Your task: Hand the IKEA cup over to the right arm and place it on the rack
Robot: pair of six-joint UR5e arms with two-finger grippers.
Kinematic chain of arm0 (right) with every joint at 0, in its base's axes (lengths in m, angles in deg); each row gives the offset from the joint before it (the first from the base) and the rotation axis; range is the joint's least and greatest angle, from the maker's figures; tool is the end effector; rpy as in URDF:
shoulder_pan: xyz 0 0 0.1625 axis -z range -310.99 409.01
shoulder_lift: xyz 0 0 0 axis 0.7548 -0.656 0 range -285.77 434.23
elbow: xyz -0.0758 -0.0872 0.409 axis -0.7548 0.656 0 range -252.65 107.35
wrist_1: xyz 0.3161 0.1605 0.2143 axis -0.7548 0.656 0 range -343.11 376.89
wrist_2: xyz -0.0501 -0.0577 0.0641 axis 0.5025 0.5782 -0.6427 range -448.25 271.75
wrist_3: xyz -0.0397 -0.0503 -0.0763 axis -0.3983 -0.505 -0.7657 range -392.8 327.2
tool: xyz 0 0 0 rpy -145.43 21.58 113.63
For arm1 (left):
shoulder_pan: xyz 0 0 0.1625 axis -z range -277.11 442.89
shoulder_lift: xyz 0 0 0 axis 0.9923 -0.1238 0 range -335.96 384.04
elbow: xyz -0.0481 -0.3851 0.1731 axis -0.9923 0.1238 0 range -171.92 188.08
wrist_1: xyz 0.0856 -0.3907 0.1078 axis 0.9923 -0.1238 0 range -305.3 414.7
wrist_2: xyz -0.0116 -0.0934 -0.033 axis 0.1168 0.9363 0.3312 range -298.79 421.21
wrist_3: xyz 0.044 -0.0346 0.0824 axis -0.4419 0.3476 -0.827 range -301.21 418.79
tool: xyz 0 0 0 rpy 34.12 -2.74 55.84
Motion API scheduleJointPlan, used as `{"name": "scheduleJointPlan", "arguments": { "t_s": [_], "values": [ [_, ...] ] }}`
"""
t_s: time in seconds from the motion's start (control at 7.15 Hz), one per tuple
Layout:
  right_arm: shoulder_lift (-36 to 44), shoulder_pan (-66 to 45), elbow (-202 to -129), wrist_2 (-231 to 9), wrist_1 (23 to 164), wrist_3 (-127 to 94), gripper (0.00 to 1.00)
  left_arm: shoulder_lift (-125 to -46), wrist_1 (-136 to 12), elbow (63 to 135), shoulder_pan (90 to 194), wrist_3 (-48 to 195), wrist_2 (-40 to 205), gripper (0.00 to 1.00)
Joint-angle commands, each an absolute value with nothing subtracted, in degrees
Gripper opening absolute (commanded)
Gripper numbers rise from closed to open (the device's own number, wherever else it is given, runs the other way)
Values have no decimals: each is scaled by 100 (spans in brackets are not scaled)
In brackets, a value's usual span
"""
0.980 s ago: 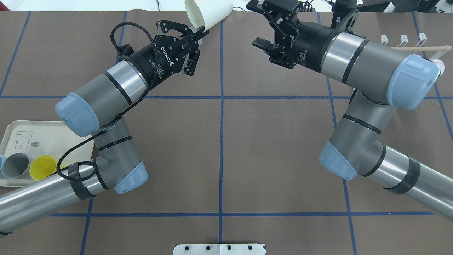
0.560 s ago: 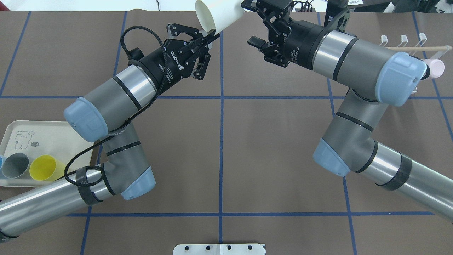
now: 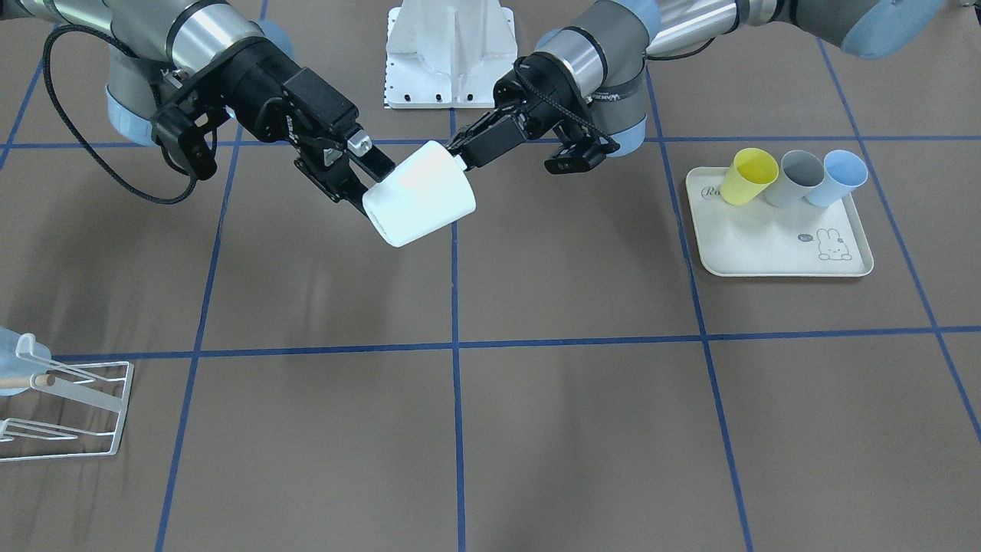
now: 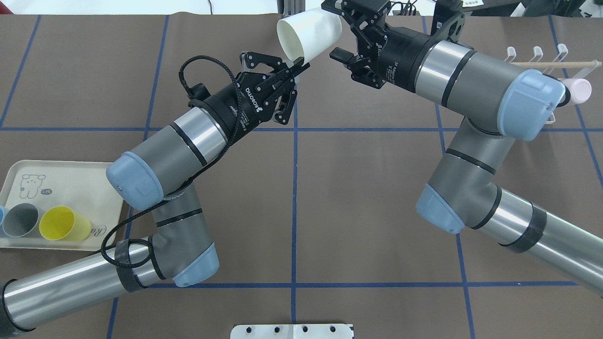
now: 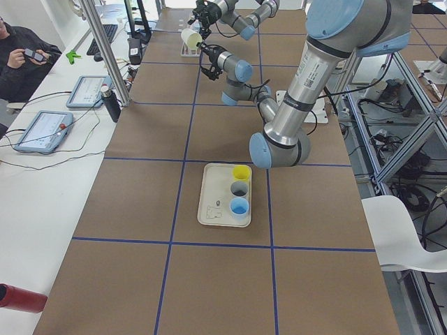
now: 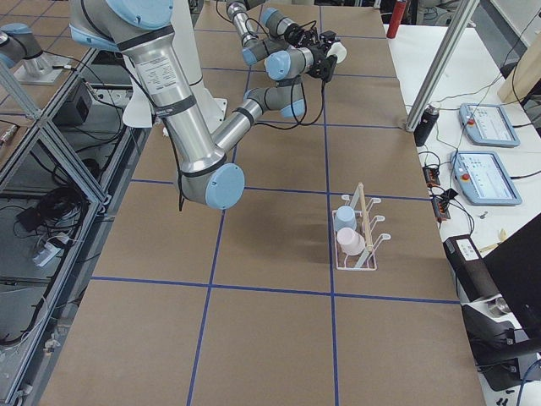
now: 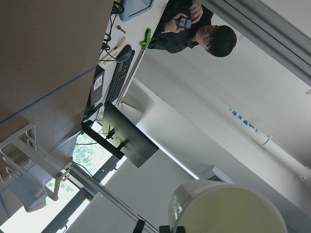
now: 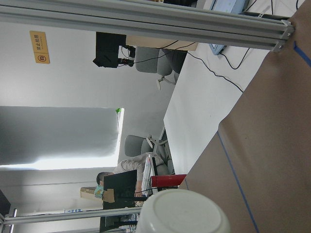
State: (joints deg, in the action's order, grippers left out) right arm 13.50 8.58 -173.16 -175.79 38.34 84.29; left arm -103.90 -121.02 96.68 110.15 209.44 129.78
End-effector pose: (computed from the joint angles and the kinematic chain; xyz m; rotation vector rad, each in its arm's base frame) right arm -0.3465 -0.4759 0.1563 0.2603 -1.9629 0.8300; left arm 0.4570 -0.4264 0.1304 -0.4439 2.3401 -1.2296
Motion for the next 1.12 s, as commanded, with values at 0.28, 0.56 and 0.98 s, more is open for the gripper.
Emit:
{"name": "scheduleJointPlan", "arguments": {
  "t_s": [0.28, 0.56, 0.98],
  "values": [
    [1350, 858, -17293, -17579, 3833, 8445, 98, -10507, -12090, 9650, 10917, 20943, 12898, 0],
    [1350, 858, -17293, -17579, 3833, 8445, 97, -10507, -12081, 9659, 10899, 20943, 12898, 0],
    [1350, 858, -17293, -17579, 3833, 8445, 96, -10551, -12081, 9650, 10811, 20943, 12819, 0]
  ]
}}
